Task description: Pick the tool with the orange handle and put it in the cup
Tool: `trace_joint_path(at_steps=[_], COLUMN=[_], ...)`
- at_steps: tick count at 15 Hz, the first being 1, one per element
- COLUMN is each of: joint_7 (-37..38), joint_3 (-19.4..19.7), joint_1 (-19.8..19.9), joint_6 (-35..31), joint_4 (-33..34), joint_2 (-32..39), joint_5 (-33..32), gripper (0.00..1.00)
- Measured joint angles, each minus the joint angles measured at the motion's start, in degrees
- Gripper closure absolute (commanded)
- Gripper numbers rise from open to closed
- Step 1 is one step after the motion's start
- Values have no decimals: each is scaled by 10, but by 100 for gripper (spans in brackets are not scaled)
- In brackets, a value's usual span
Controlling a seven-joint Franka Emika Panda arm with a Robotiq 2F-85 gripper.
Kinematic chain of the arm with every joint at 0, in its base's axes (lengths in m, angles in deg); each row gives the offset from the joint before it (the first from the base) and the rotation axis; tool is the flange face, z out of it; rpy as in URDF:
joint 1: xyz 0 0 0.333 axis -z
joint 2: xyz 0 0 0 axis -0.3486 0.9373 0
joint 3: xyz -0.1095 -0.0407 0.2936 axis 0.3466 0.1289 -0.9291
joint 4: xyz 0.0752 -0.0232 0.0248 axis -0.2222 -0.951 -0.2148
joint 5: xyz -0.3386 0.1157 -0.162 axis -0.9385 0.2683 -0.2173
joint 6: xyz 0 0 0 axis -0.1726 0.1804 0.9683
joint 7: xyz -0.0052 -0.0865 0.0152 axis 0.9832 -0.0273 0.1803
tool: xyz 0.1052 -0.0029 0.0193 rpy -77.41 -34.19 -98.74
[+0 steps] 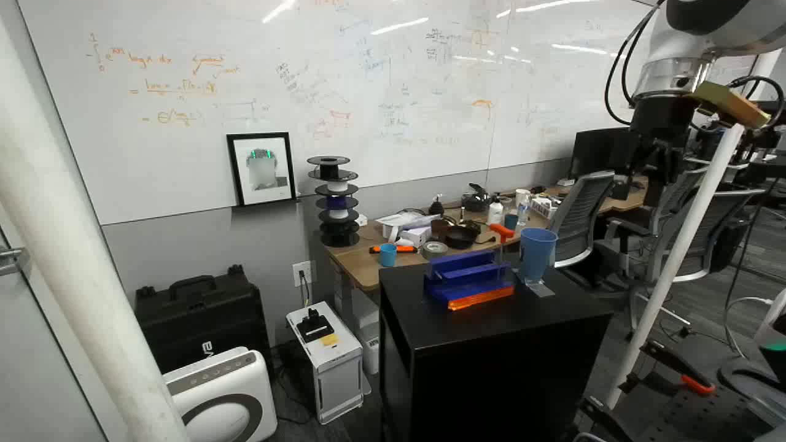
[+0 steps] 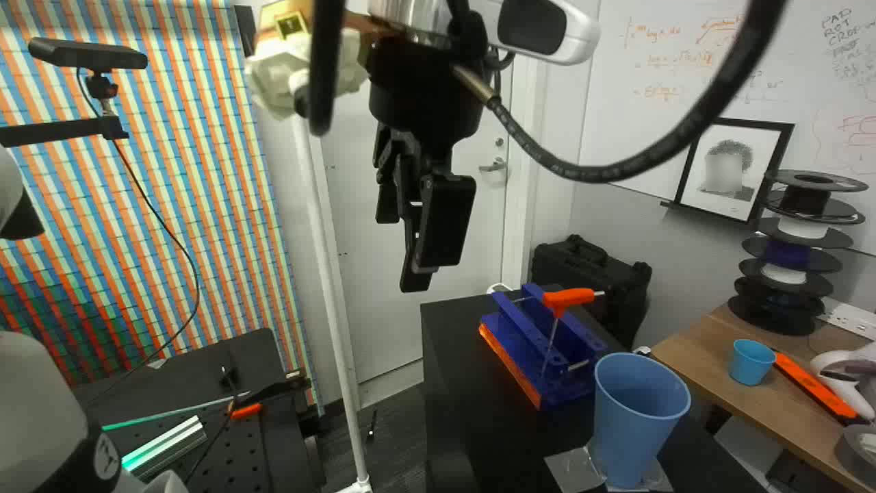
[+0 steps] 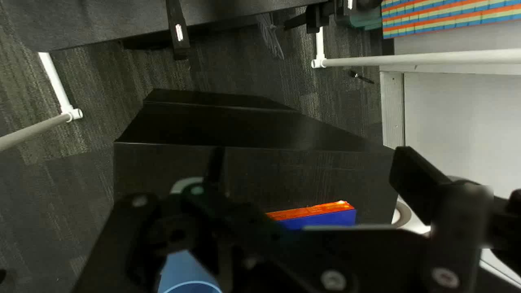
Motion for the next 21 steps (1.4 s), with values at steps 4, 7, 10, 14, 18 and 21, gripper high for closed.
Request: trace_joint_path(at_steps=[4,7,10,14,18,21], joint_7=[0,0,22,82,118,134], joint_3=[0,0,-21,-82,-111,-113], joint_1=[0,1,2,1,-1,-1], joint_6=[0,0,-27,-95,-130,-148], joint_4=[1,1,14,82,175,235], joint_2=[-1,0,14,96,225,317], joint_5=[0,0,-1,-8,-15,-32], gripper=[0,0,0,0,0,0])
